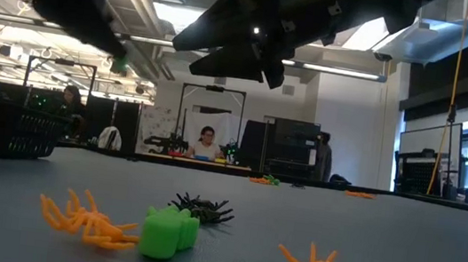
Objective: Sort Halloween decoration
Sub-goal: Put the green skeleton toy into the top black bin
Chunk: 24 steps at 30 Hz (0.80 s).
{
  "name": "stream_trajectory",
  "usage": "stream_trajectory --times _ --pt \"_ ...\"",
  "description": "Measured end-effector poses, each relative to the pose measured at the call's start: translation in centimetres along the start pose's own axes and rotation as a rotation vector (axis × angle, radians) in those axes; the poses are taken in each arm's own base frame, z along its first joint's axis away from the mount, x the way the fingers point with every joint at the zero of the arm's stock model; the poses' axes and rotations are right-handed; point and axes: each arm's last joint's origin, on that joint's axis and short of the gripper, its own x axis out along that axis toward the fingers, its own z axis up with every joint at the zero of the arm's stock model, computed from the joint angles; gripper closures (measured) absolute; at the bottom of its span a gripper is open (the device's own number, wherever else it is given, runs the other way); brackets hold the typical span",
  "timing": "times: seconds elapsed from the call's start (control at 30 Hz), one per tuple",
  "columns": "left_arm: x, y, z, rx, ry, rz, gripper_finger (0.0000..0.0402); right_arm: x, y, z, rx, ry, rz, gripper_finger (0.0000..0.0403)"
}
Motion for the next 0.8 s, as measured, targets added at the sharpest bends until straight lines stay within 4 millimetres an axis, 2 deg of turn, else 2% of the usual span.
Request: stream_trajectory --times 0.23,0.37,0.47,0.6,0.8 --pt "-4.5 2.5 -2.3 -0.121 0.218 0.028 0.0401 0.0 0.0 0.0 -0.001 0.004 0.002 0.0170" --pt "-6.1 3.8 -3.6 -0.223 0.364 0.044 0.0397 0.0 0.0 0.0 0.000 0.000 0.006 0.0173" --pt "-6.7 4.3 -4.1 -0.225 0.429 0.047 0.0381 0.0 0.0 0.0 0.001 -0.002 0.006 0.0173" --pt "-6.8 4.3 -4.1 -0.226 0.429 0.043 0.0362 0.0 0.0 0.1 0.001 -0.010 -0.015 0.0173" --pt "-6.7 4.3 -4.1 -0.227 0.428 0.042 0.0356 0.0 -0.1 0.1 0.001 -0.013 -0.026 0.0173"
